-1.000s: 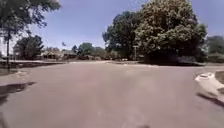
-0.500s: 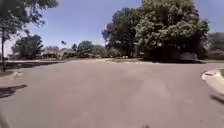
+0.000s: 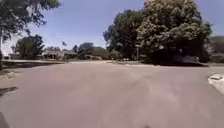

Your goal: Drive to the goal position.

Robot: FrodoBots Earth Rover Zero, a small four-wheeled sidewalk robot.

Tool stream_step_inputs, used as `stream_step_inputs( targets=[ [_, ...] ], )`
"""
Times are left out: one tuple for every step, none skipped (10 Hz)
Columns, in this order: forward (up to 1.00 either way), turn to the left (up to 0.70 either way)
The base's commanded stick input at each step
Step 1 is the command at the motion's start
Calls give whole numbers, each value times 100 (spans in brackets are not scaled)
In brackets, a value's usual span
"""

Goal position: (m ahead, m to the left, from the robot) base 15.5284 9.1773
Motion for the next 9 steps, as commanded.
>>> stream_step_inputs(
  targets=[
    [70, 0],
    [70, 0],
    [70, 0],
    [70, 0],
    [70, 0],
    [70, 0],
    [70, 0],
    [70, 0],
    [70, 0]
  ],
)
